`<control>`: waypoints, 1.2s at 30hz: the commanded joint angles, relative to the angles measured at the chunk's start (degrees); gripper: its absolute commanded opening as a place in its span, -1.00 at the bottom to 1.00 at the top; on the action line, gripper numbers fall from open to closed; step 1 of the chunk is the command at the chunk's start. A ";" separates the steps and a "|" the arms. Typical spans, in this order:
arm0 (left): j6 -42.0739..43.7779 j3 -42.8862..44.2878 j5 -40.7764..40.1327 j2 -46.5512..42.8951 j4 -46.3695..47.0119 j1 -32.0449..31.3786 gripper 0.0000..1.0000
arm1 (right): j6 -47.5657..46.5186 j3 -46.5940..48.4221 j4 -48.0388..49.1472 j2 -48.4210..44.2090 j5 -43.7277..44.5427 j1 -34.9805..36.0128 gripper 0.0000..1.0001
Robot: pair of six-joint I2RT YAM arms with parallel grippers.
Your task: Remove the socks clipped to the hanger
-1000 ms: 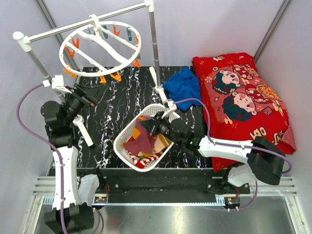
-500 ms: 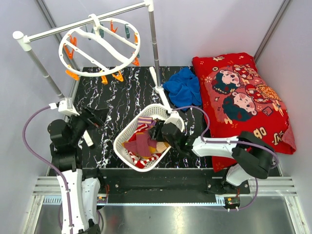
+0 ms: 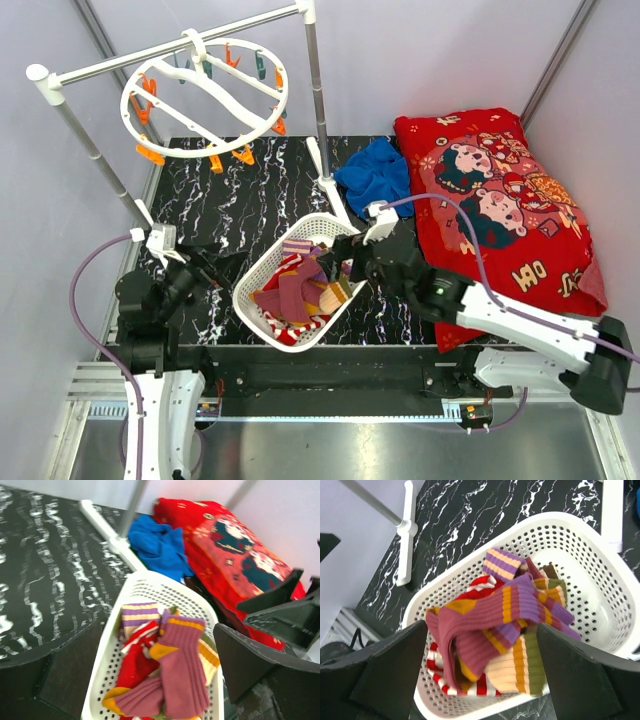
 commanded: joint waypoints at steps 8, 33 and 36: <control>-2.04 -1.49 8.42 -4.19 9.39 -3.21 0.98 | -3.50 0.01 -9.18 -19.36 -4.04 -0.27 1.00; -2.13 -2.02 9.21 -6.05 10.63 -3.56 0.98 | -4.20 -10.01 -4.08 -29.40 0.18 -0.27 1.00; -2.22 -2.02 9.13 -6.05 10.71 -3.47 0.98 | -4.02 -9.93 -3.99 -29.66 0.35 -0.27 0.99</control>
